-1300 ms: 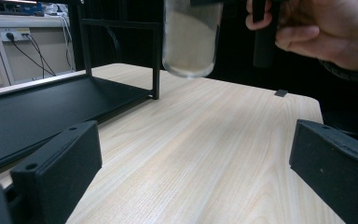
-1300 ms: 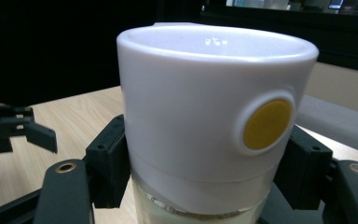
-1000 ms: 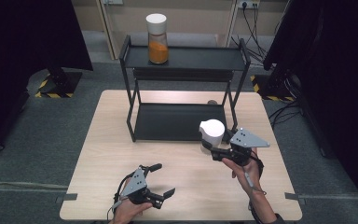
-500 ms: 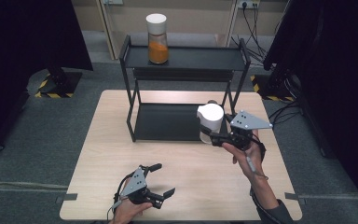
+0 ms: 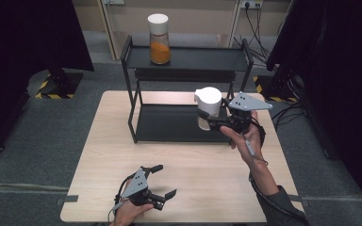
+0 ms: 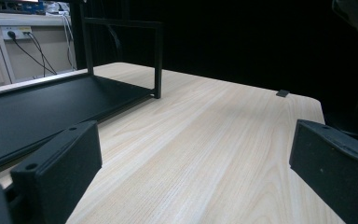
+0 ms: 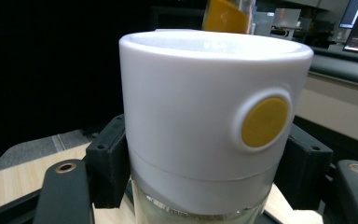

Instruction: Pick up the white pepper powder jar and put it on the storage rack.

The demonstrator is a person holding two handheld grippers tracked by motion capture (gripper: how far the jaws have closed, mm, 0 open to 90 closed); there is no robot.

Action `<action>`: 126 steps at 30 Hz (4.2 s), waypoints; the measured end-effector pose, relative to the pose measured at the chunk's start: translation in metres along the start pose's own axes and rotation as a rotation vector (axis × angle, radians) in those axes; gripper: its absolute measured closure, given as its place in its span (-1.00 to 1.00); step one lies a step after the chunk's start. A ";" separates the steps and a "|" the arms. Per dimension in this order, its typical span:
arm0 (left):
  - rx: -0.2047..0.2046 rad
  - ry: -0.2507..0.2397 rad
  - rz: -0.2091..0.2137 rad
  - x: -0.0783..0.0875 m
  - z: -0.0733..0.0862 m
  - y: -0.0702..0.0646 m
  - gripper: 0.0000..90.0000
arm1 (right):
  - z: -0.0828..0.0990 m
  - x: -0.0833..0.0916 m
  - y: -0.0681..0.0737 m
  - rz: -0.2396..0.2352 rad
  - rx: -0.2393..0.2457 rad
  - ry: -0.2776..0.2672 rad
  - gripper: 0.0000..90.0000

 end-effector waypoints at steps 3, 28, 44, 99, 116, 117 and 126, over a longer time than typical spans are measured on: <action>-0.001 0.002 0.000 0.000 0.000 0.000 -0.96 | -0.011 -0.004 -0.003 0.006 0.001 -0.004 -0.32; 0.004 0.010 -0.003 0.000 0.001 0.001 -0.96 | -0.073 -0.024 -0.027 0.008 -0.038 -0.022 -0.32; 0.007 0.014 -0.001 -0.001 0.002 0.001 -0.96 | -0.112 -0.049 -0.036 0.051 -0.041 -0.026 -0.32; 0.001 0.016 0.014 -0.001 0.002 -0.001 -0.96 | -0.114 -0.133 -0.073 0.265 -0.116 -0.020 -0.32; -0.003 0.022 0.015 -0.002 0.003 -0.002 -0.96 | -0.115 -0.124 -0.066 0.271 -0.134 0.020 -0.91; -0.003 0.022 0.014 -0.002 0.003 -0.002 -0.96 | -0.115 -0.122 -0.065 0.273 -0.132 0.021 -0.92; 0.000 0.029 0.009 -0.002 0.003 -0.002 -0.96 | -0.109 -0.103 -0.065 0.223 -0.120 0.003 -0.96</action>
Point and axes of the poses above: each handheld gripper's, and its own axes: x roughly backward along the jaws, z roughly out of its underside, y roughly to its left, the point moved 9 cm from there along -x, roughly forward along the jaws, and after that the axes turned 1 degree about y, right-handed, at the moved point
